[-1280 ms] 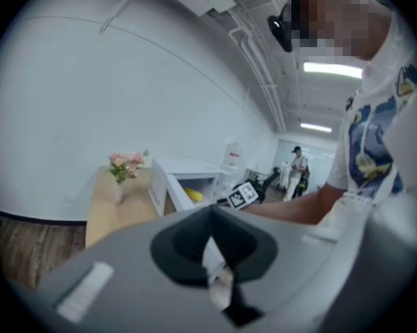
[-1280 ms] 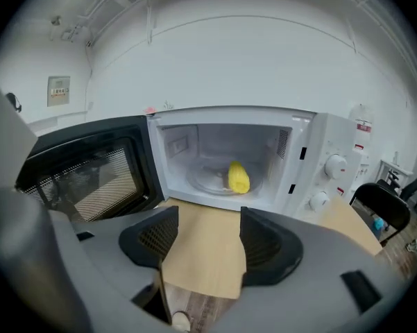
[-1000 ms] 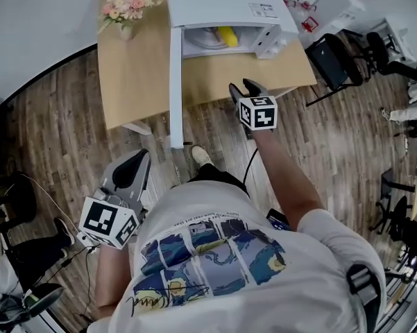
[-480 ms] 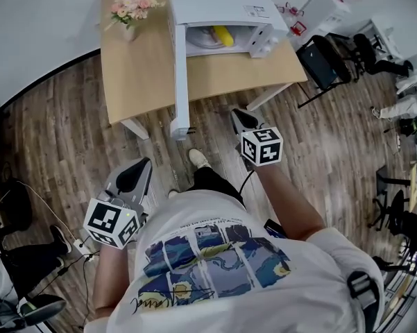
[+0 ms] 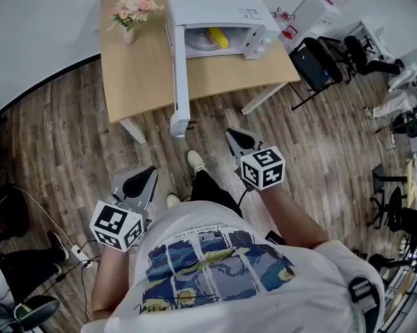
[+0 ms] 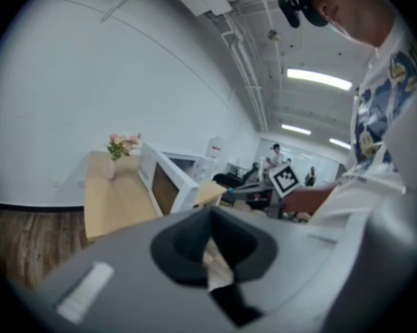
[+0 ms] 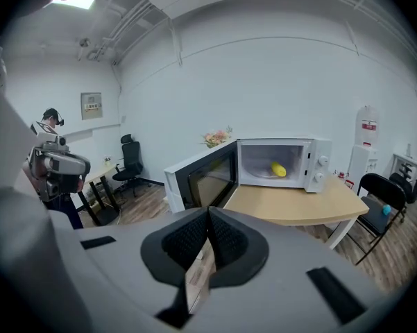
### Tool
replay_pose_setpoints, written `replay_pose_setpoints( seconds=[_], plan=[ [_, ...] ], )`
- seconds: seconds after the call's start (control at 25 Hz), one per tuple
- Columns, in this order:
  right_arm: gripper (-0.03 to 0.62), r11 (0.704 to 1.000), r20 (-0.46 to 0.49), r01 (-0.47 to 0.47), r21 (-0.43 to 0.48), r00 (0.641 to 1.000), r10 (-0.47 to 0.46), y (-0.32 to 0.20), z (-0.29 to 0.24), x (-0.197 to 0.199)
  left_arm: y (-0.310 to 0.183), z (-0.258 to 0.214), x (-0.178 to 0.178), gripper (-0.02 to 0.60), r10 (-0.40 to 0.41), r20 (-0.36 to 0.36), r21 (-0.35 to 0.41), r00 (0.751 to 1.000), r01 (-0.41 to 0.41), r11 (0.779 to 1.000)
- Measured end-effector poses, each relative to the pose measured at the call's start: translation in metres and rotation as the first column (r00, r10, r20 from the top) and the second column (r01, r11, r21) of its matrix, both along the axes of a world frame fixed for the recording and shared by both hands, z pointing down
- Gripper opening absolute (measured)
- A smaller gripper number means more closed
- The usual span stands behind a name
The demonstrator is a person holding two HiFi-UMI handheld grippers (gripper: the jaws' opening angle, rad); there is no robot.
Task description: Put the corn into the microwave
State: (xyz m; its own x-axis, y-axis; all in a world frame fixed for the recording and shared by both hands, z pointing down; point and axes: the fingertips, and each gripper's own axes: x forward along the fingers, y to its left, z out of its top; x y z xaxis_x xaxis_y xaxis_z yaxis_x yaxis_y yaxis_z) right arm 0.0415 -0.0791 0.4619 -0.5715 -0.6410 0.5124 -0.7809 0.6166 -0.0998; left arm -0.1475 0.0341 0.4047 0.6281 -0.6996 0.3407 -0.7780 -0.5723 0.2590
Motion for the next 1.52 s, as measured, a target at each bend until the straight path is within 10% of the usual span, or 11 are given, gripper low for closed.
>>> replay_pose_setpoints(
  seconds=[1.52],
  plan=[
    [0.008, 0.989, 0.045, 0.135, 0.062, 0.989, -0.138, 0.042, -0.035, -0.042, 0.033, 0.007, -0.012, 0.009, -0.03, 0.009, -0.011, 1.0, 0.03, 0.999]
  ],
)
